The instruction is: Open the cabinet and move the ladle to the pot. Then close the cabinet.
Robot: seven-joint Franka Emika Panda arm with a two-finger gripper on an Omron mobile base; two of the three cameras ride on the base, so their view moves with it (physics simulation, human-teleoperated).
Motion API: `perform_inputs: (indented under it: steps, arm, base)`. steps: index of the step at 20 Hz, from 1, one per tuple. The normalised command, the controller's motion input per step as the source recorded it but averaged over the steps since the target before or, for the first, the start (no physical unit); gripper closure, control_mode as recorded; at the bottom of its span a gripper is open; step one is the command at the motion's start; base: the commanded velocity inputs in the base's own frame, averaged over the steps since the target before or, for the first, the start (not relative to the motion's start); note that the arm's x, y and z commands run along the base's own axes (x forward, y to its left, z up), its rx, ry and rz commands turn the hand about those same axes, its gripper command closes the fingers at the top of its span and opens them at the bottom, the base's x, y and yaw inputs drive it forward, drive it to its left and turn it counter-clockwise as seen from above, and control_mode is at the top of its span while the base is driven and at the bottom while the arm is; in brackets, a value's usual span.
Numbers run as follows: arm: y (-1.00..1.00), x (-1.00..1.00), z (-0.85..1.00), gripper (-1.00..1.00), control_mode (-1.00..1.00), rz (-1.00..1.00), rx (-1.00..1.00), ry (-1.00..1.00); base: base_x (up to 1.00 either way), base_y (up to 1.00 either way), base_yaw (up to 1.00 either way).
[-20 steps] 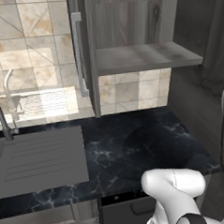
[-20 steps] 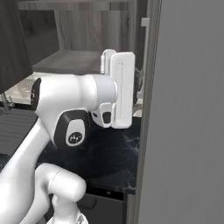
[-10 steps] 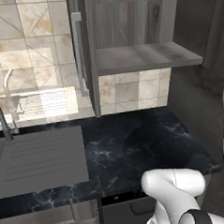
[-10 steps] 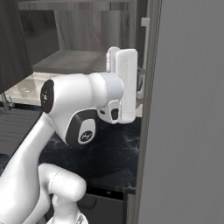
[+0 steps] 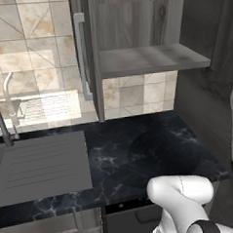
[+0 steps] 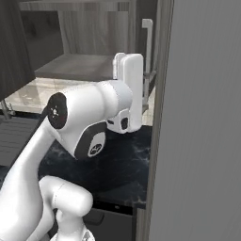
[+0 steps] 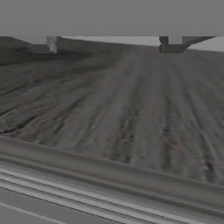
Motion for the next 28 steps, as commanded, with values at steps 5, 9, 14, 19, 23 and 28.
perform_inputs:
  steps: [5, 9, 14, 19, 23, 28]
  arm:
    - [0.79, 1.0, -0.62, -1.0, -1.0, 0.11, 0.0, 0.0]
    - [0.8, 1.0, -0.42, -1.0, -1.0, 0.08, 0.0, 0.0]
    - [0.53, 1.0, -0.1, -1.0, -1.0, 0.1, 0.0, 0.0]
    - [0.37, 1.0, -0.11, -1.0, -1.0, 0.13, 0.0, 0.0]
    - [0.45, 1.0, -0.37, -1.0, -1.0, 0.15, 0.01, 0.0]
    - [0.51, 1.0, -0.62, -1.0, -1.0, 0.15, 0.01, -0.08]
  base:
    - [0.0, 0.0, 0.0]
    - [0.0, 0.0, 0.0]
    - [0.0, 0.0, 0.0]
    - [0.0, 0.0, 0.0]
    - [0.0, 0.0, 0.0]
    - [0.0, 0.0, 0.0]
